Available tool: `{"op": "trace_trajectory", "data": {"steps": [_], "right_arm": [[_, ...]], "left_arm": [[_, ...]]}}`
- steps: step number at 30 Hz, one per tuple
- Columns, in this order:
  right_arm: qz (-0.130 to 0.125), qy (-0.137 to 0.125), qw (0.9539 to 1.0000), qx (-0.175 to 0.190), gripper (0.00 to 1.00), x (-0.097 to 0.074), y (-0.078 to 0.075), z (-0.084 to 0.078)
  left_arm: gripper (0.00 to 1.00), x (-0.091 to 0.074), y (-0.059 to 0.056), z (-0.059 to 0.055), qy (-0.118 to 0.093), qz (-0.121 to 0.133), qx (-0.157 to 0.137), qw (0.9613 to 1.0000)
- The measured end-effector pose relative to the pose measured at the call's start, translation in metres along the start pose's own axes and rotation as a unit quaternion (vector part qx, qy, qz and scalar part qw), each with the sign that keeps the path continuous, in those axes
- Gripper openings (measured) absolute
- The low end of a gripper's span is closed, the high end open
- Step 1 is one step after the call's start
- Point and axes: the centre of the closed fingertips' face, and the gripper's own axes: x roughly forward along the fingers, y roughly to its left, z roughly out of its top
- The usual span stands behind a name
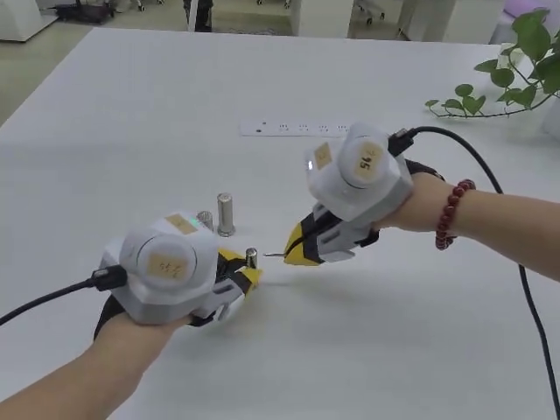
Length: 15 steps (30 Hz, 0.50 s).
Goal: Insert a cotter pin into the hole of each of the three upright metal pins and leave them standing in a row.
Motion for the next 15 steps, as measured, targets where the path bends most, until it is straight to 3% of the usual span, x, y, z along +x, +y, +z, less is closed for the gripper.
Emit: {"op": "trace_trajectory", "data": {"steps": [15], "right_arm": [[0.005, 0.009, 0.9994, -0.033, 0.03, 0.0016, 0.0024, 0.0059]], "left_arm": [[0.07, 0.0006, 0.0, -0.0004, 0.004, -0.024, 0.011, 0.9996]]}}
